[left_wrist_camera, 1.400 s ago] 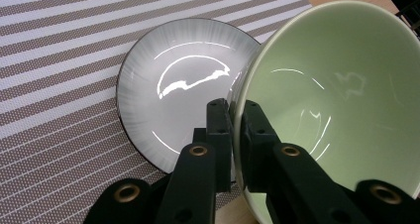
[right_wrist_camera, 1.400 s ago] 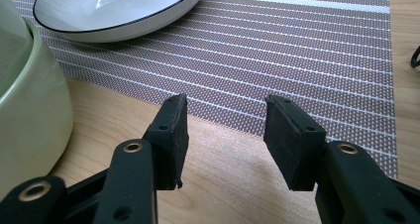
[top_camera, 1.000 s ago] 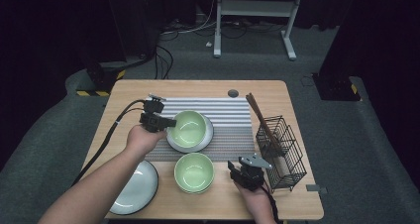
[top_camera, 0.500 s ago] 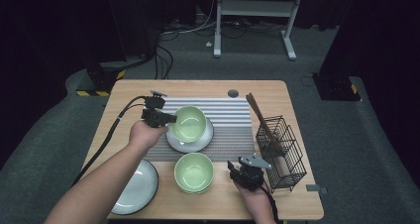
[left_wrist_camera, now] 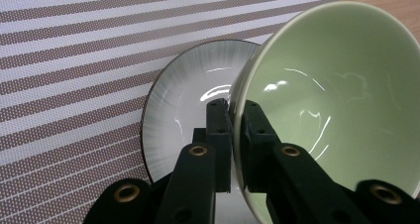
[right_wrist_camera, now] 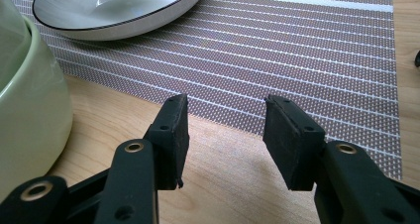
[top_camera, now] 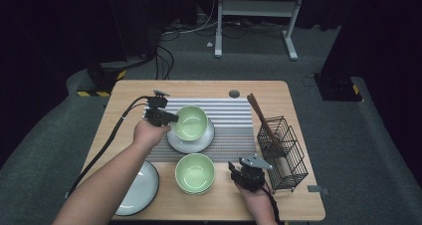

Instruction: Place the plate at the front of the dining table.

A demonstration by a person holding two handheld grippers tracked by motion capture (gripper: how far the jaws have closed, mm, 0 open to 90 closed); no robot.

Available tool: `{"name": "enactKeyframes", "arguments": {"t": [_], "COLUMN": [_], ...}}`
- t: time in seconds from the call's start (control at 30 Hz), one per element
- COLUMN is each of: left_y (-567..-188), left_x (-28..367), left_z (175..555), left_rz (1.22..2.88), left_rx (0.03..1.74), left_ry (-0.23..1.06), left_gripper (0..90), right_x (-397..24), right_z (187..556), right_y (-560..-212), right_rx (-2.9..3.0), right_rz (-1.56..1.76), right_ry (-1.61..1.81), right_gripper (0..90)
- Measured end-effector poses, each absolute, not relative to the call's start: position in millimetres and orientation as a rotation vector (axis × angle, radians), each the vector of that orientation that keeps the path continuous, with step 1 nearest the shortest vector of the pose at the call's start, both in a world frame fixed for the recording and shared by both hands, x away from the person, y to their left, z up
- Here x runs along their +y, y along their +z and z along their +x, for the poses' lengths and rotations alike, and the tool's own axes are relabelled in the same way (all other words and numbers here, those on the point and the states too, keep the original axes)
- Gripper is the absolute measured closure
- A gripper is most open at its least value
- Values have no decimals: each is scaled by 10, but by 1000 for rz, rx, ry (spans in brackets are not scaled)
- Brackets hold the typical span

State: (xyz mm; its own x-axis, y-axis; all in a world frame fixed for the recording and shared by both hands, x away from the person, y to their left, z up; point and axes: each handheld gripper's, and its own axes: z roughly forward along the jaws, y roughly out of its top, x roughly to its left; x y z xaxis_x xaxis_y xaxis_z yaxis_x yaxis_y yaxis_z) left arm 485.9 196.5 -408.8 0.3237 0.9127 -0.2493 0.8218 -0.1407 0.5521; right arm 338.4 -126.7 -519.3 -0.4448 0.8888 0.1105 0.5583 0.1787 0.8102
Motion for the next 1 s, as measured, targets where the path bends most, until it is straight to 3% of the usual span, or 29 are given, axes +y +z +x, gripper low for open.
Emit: {"name": "enactKeyframes", "arguments": {"t": [1.0], "left_y": [-4372], "left_x": [2000], "left_z": [4952], "left_rz": [2023], "left_rx": [1590], "left_ry": [169], "left_gripper": [844], "right_x": [-1293], "right_z": [3387], "right_y": [-5186], "right_rx": [2062], "right_rz": [1373], "right_ry": [1170], "right_gripper": [519]}}
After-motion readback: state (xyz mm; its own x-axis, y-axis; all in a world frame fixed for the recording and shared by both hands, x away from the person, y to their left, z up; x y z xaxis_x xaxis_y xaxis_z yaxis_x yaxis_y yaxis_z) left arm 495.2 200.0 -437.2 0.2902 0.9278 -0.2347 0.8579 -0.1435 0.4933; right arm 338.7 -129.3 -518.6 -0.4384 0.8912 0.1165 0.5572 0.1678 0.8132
